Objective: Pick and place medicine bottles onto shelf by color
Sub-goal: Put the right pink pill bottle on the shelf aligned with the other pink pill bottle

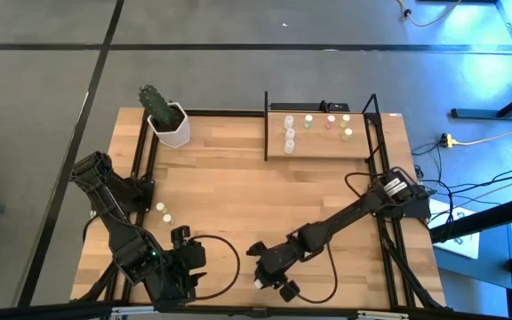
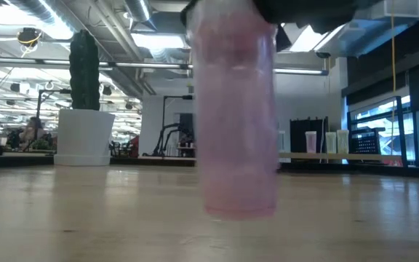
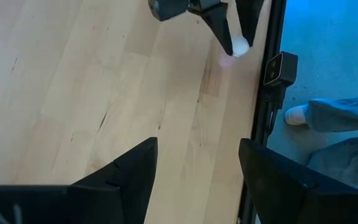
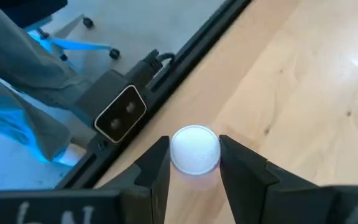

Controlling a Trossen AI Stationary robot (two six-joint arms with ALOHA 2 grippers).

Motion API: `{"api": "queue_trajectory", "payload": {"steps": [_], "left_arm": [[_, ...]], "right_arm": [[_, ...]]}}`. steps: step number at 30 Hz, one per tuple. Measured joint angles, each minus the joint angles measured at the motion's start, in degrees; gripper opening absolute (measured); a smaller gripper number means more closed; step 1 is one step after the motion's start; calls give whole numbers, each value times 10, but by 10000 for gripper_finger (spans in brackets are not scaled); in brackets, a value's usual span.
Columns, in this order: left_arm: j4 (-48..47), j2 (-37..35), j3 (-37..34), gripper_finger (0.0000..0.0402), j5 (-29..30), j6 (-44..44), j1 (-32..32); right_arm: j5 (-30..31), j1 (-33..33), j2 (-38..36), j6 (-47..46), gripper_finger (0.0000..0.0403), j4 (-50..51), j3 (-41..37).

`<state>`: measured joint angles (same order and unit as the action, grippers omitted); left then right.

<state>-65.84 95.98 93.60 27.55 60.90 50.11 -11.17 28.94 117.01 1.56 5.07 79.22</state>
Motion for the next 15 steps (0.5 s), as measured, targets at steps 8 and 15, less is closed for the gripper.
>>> {"api": "queue_trajectory", "payload": {"steps": [8,15], "left_arm": [[1,0,0,220,0,0,0],[3,0,0,220,0,0,0]], "right_arm": [[27,-8,-29,-16,126,58,0],[75,-8,-76,-18,126,124,0]]}}
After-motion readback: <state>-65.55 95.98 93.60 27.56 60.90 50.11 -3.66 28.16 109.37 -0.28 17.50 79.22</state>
